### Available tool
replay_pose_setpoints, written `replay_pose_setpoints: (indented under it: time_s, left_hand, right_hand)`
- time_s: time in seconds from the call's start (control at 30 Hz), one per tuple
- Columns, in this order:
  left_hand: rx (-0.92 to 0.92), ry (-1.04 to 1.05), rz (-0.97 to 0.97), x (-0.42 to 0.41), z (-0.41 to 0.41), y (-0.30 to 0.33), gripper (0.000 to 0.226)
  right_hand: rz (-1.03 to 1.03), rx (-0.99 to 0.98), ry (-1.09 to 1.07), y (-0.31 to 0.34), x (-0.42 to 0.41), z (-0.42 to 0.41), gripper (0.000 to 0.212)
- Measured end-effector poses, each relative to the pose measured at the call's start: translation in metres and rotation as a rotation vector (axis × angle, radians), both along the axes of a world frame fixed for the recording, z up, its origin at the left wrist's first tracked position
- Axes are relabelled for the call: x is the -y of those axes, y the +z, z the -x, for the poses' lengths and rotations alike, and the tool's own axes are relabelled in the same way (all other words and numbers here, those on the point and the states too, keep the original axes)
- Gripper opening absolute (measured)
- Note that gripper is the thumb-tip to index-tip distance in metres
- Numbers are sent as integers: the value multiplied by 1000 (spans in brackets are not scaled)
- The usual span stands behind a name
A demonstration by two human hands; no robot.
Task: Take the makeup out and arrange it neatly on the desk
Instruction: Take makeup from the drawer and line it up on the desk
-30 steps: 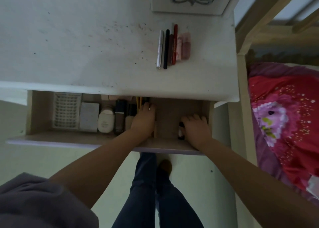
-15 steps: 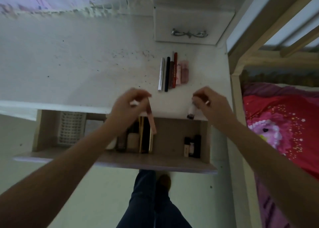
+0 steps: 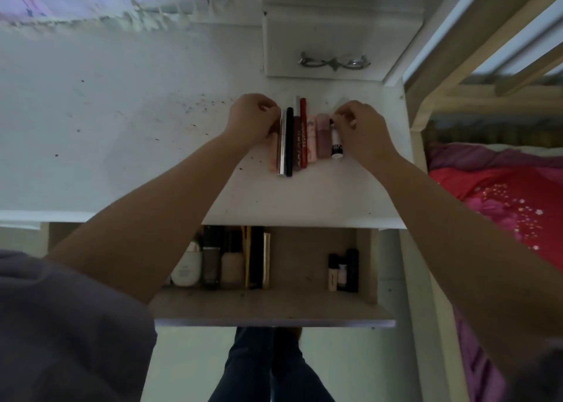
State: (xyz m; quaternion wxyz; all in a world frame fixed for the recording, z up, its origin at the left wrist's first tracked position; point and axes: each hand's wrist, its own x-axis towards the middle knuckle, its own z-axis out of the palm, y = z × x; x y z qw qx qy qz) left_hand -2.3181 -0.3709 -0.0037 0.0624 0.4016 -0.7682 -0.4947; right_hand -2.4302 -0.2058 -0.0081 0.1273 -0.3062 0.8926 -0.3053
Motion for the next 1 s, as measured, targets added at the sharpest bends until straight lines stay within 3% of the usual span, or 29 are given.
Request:
replay_pose_setpoints:
  time_s: [0.1,0.2,0.27,0.33,0.43,0.57,0.67,0.87,1.0]
  left_hand:
    - [25,-45,64,-9,-20,7,38]
    - [-73,-58,151,-43,-77,15,20]
    - [-116,-172,158,-76,-128,8,12]
    - [-22,-427,125,-105,-167,-15,19]
    - [274,-753,313,-121,-187,-71,43]
    - [558,-581,388,-124,-171,-108,57]
    - [697,-579,449,-136,-161,-111,63]
    - [641,-579,563,-145,-163,-105,53]
    - [620,-600,525,-139,-158,-105,53]
  right_hand:
    - [49,-23,3,8,-15,-12,24]
    - [135,-100,122,21,-50,-49,19]
    - [152,-74,281,16,-84,-92,23]
    - [46,-77,438,-8,-119,-128,28]
    - [-385,-66,540,-56,-146,-145,31]
    - [-740,-98,483,-85,-142,-146,48]
    - [-839,-103,483,-93,-133,-153,41]
    - [-673,9,444,-89,-142,-152,29]
    - [-592,96,462,-81,-144,-152,27]
